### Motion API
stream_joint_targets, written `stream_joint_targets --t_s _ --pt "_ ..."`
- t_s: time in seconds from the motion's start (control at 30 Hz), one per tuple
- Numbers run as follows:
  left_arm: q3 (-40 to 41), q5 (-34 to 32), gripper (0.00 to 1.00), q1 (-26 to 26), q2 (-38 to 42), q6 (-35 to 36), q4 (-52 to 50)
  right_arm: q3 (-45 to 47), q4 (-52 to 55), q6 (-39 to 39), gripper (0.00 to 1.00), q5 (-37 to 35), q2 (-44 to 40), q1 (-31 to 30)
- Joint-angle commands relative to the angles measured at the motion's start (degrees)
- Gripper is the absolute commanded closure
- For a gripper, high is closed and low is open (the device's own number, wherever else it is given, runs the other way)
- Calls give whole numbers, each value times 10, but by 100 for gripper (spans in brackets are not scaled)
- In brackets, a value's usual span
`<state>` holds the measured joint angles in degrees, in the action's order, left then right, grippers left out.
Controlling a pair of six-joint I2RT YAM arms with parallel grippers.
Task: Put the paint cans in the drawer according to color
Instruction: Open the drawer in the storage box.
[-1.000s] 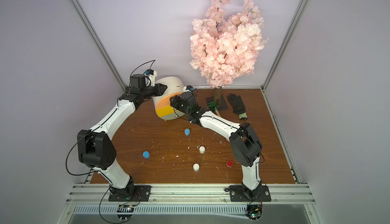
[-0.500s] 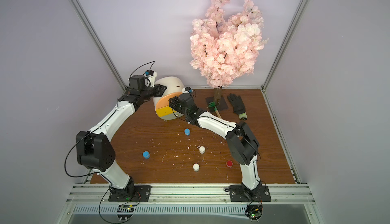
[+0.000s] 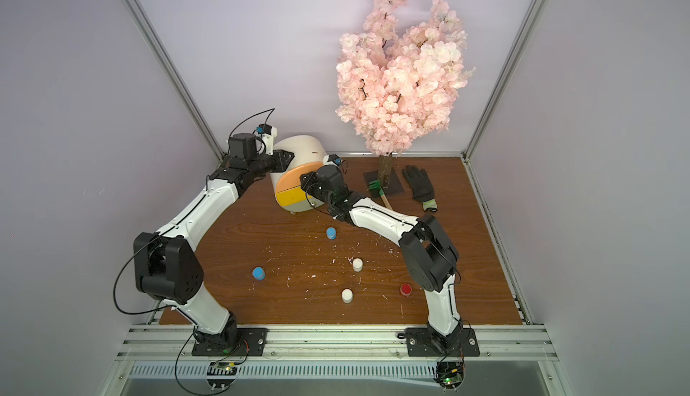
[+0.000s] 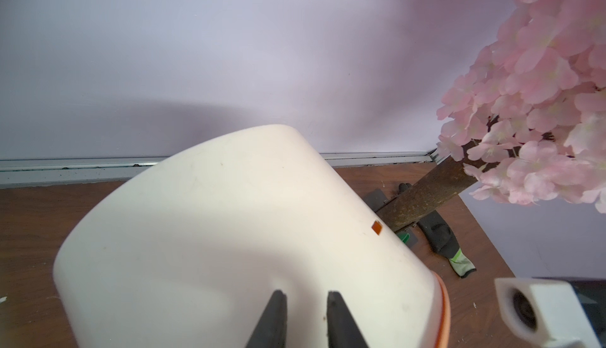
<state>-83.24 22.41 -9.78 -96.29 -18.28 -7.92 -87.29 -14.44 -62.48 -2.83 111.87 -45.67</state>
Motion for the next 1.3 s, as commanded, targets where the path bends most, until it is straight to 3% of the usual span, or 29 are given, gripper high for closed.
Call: stream_joint_targets --t_s 0.0,0.73,1.17,1.27 --pt "34 -11 73 -5 -25 6 -118 4 -68 -1 78 -17 -15 1" --pt "41 -32 73 -6 -27 12 -126 116 -91 -14 85 -36 -91 -20" --pt "47 -33 72 -6 -21 5 -127 185 -95 -26 84 -79 -143 -49" --pt "45 -29 72 -6 -18 1 -127 183 -94 -24 79 -79 -141 -52"
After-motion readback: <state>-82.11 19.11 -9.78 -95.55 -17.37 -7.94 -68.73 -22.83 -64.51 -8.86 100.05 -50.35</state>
